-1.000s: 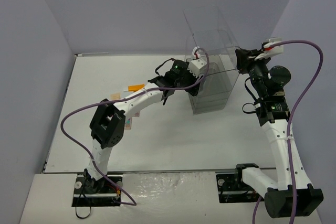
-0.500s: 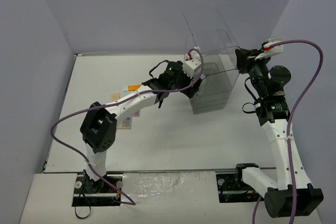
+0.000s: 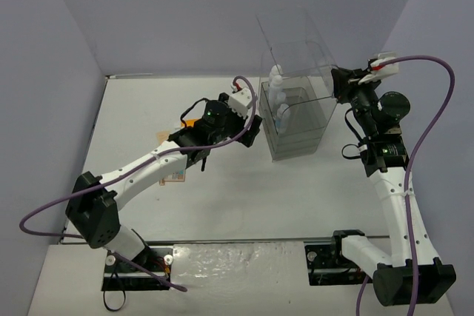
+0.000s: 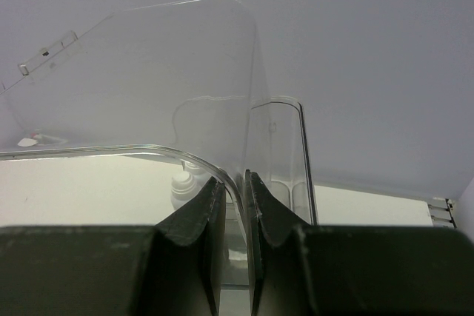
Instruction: Organize the makeup
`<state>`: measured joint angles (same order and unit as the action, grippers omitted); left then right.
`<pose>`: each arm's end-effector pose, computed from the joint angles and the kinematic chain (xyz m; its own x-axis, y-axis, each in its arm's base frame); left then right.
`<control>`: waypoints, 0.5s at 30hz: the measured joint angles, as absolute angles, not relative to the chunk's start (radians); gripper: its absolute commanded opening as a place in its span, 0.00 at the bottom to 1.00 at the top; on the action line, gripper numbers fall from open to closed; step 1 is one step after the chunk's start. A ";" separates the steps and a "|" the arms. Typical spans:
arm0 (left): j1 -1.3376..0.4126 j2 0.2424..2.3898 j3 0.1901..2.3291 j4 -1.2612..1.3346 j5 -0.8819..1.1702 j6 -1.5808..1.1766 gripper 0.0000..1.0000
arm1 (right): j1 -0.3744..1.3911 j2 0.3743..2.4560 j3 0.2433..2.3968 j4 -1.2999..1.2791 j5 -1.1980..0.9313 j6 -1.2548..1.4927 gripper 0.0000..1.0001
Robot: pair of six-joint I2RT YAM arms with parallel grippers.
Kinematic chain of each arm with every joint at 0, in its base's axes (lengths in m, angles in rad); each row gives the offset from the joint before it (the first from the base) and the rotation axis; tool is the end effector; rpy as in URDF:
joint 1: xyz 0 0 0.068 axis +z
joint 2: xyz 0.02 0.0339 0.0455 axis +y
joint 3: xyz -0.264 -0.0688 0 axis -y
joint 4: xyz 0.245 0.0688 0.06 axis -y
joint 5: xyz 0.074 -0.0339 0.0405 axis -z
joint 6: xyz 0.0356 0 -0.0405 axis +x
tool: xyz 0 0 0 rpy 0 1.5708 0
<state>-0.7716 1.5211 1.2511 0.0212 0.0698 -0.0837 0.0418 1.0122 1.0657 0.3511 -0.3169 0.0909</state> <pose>0.2600 -0.2564 0.3427 -0.2381 0.1153 -0.9644 0.7267 0.6799 -0.0981 0.2200 0.0203 0.4528 0.3621 0.1015 -0.9266 -0.3603 0.9320 -0.0387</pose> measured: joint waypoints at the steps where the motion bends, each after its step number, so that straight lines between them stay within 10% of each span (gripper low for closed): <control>1: -0.767 1.503 1.228 0.022 0.055 -0.095 0.87 | 0.042 1.012 1.066 0.351 -0.318 0.090 0.05; 15: -0.697 1.469 1.188 -0.020 -0.033 -0.236 0.87 | 0.065 0.966 1.038 0.245 -0.377 0.109 0.22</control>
